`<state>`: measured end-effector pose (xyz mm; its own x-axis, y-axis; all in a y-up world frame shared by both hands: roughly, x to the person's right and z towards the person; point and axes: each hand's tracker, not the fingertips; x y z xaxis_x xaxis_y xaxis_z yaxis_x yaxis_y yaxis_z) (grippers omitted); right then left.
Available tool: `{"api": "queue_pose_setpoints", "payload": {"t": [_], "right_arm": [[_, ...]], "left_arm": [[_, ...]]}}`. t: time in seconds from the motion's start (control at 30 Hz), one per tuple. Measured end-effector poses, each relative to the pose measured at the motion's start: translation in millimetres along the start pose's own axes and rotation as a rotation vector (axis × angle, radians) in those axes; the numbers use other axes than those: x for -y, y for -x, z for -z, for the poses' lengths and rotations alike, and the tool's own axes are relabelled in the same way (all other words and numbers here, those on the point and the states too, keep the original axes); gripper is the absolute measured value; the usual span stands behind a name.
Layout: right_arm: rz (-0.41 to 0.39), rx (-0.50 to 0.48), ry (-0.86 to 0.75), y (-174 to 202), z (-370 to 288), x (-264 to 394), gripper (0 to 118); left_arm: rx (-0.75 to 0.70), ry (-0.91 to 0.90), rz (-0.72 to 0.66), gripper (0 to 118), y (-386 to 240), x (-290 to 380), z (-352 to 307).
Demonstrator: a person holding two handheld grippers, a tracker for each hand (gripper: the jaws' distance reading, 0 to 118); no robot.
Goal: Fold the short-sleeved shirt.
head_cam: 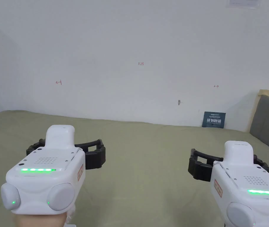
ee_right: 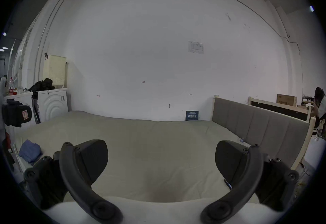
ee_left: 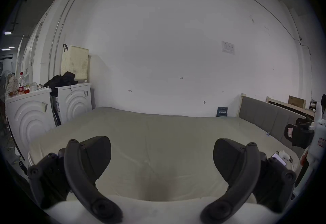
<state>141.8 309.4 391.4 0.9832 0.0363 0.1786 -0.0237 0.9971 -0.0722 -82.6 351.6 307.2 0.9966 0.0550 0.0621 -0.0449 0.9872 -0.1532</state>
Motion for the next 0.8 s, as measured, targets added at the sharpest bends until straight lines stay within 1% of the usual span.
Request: {"api": "queue_pose_setpoints", "payload": {"t": [0.07,0.3,0.47,0.53,0.63,0.8], "right_arm": [[0.012,-0.017,0.001,-1.8,-0.3,-0.9,118],[0.036,-0.029,-0.026,-8.6,-3.1,-6.3,118],[0.090,-0.058,0.013,-14.3,1.4,-7.7,118],[0.085,-0.060,0.013,-14.8,1.5,-6.5,118],[0.043,-0.040,-0.002,-14.5,0.3,-4.3,118],[0.015,-0.024,0.010,-12.4,0.9,-5.0,118]], "left_arm": [[0.001,0.003,0.003,118,-1.4,0.0,0.9],[0.004,0.018,0.002,118,-1.3,2.9,3.8],[0.005,0.022,0.010,118,-1.6,4.6,4.2],[0.008,0.018,0.014,118,-2.6,3.6,3.2],[0.008,0.013,0.015,118,-3.0,1.1,3.3],[0.002,0.017,0.021,118,-3.4,1.7,4.9]]}}
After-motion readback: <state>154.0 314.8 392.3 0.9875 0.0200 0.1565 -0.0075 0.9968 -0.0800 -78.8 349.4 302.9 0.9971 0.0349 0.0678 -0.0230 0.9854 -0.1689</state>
